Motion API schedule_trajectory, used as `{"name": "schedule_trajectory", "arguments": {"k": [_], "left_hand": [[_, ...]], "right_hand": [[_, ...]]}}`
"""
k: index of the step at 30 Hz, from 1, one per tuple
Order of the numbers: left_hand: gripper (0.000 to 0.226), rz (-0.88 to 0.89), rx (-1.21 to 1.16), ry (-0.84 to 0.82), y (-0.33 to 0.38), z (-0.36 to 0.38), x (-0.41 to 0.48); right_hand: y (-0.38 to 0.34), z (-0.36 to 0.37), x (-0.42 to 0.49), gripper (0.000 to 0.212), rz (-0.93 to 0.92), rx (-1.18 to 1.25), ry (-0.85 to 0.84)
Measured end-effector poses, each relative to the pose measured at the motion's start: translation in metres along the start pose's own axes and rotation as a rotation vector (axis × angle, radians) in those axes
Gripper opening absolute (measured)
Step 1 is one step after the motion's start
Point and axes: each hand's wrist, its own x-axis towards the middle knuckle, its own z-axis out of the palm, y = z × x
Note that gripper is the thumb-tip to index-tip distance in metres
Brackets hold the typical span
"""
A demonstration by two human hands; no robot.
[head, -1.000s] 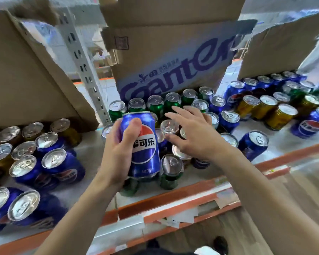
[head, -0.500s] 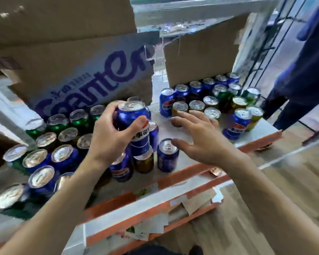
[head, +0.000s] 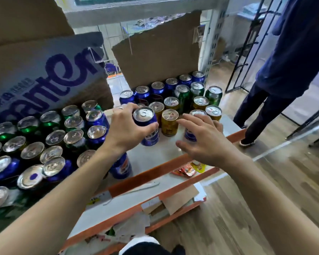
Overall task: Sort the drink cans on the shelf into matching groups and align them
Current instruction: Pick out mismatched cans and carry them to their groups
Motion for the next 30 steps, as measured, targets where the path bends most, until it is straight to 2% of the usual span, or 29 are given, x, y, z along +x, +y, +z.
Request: {"name": "schedule_trajectory", "arguments": {"k": [3,8,12,15,19,21,26,30], "left_hand": [[0.072,-0.025,0.070,-0.075,-0.001,0.024,0.009],[0.077,-0.171,0.131,-0.157,-0.008,0.051,0.018],[0.072,-0.224,0.114,-0.116,-0.010,0.067,0.019],[0.071,-0.210,0.118,-0.128,-0.007,0.072,0.023],[0.083,-0.200,0.168,-0.259,-0.009,0.068,0.035],[0.076,-0.189,0.170,-0.288,-0.007,0.062,0.041],[0.063,-0.010,0.165,-0.292,0.005,0.052,0.061],[0.060,0.075,0.201,-0.327,0.011,0.059,0.082]], "right_hand": [[0.013,-0.001,0.002,0.067,0.018,0.003,0.012],[0.026,-0.003,0.005,0.065,0.031,-0.026,0.019],[0.034,-0.002,0.013,0.067,0.052,-0.040,0.026],[0.034,-0.002,0.021,0.069,0.059,-0.027,0.012],[0.029,0.000,0.034,0.068,0.044,-0.032,0.012],[0.028,0.001,0.041,0.068,0.056,-0.038,0.027],[0.033,-0.001,0.053,0.067,0.119,-0.052,0.049],[0.047,-0.006,0.057,0.063,0.174,-0.045,0.130]]}}
